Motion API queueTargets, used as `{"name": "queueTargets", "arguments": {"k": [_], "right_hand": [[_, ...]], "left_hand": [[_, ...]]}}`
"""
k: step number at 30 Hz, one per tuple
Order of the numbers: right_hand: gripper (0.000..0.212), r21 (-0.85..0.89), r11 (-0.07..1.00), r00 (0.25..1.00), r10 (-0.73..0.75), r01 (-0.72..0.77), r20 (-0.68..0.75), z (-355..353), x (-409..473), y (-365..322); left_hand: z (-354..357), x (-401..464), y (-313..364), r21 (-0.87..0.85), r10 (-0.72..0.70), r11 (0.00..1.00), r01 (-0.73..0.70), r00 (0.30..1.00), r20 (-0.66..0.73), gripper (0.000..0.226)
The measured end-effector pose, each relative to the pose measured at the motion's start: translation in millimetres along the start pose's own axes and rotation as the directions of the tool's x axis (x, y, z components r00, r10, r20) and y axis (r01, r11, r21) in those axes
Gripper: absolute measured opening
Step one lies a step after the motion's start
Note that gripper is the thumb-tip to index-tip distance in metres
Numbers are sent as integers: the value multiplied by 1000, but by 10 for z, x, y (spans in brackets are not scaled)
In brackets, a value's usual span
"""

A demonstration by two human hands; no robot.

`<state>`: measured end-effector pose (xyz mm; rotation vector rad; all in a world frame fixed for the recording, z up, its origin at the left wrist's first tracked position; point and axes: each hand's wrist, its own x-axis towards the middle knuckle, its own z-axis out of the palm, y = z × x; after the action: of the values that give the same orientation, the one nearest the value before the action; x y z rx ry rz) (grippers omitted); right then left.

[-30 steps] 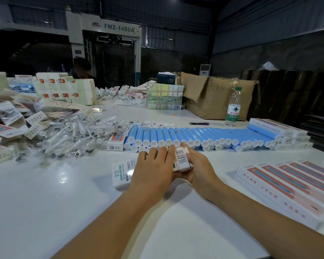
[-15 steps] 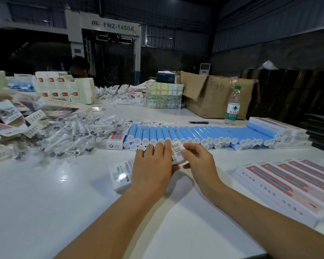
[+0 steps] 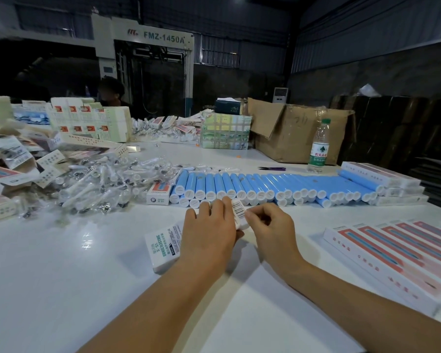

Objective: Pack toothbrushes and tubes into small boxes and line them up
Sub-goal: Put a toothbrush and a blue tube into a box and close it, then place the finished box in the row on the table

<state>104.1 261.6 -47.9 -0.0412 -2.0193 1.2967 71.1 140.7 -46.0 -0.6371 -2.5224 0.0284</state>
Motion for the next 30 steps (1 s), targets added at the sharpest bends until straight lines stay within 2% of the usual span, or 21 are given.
{"name": "queueTargets", "arguments": {"k": [4, 7, 9, 10, 11, 12, 13, 14, 15, 16, 17, 18, 20, 22, 25, 27, 30], "right_hand": [[22, 59, 996, 997, 66, -68, 36, 0, 24, 12], [24, 207, 966, 987, 140, -152, 74, -30, 55, -5], [28, 310, 944, 993, 88, -110, 84, -20, 50, -47], [27, 313, 948, 996, 32, -58, 85, -10, 46, -59], [23, 291, 957, 995, -18, -11, 97, -7, 41, -62], [23, 261, 965, 992, -51, 18, 118, -9, 38, -58], [25, 237, 971, 988, -60, 25, 142, -19, 37, -55], [25, 219, 976, 984, -53, 15, 170, -33, 40, -45], [25, 203, 979, 977, -37, -6, 208, -39, 45, -38], [25, 178, 984, 966, -17, -30, 258, -34, 42, -45], [24, 144, 988, 948, 6, -55, 318, -16, 35, -67], [29, 107, 992, 925, 25, -70, 380, 11, 28, -89], [50, 12, 999, 880, 39, -50, 473, 78, 19, -135], [66, -42, 999, 859, 43, -25, 510, 112, 23, -167], [63, -36, 997, 860, 75, -66, 505, 102, 37, -205], [65, -55, 997, 863, 79, -59, 499, 95, 48, -228], [71, -183, 983, 853, 85, 13, 514, 26, 89, -274]], "left_hand": [[-10, -6, 13, 23, -14, 1000, 13, 1000, 11, 73], [-73, 24, -3, -23, -42, 999, 43, 999, 16, 72], [-199, 94, -78, -160, -124, 981, 113, 990, -64, 70], [-269, 131, -133, -319, -201, 935, 152, 971, -128, 70], [-335, 159, -183, -536, -307, 826, 175, 937, -167, 69], [-382, 182, -227, -753, -418, 633, 182, 898, -134, 67], [-417, 211, -265, -918, -499, 347, 193, 867, -6, 63], [-434, 226, -300, -976, -517, 3, 220, 835, 186, 58], [-433, 220, -319, -912, -465, -314, 264, 795, 390, 52], [-406, 199, -324, -777, -360, -547, 311, 751, 554, 46], [-372, 172, -306, -651, -268, -683, 332, 714, 646, 44], [-326, 151, -272, -571, -213, -745, 346, 687, 694, 44], [-280, 111, -185, -518, -177, -768, 376, 654, 736, 40], [-276, 104, -132, -510, -163, -766, 392, 649, 743, 37], [-262, 132, -131, -557, -191, -729, 398, 663, 724, 40], [-196, 134, -156, -622, -236, -664, 416, 672, 702, 42], [-112, 95, -228, -719, -341, -544, 432, 669, 660, 41]]}}
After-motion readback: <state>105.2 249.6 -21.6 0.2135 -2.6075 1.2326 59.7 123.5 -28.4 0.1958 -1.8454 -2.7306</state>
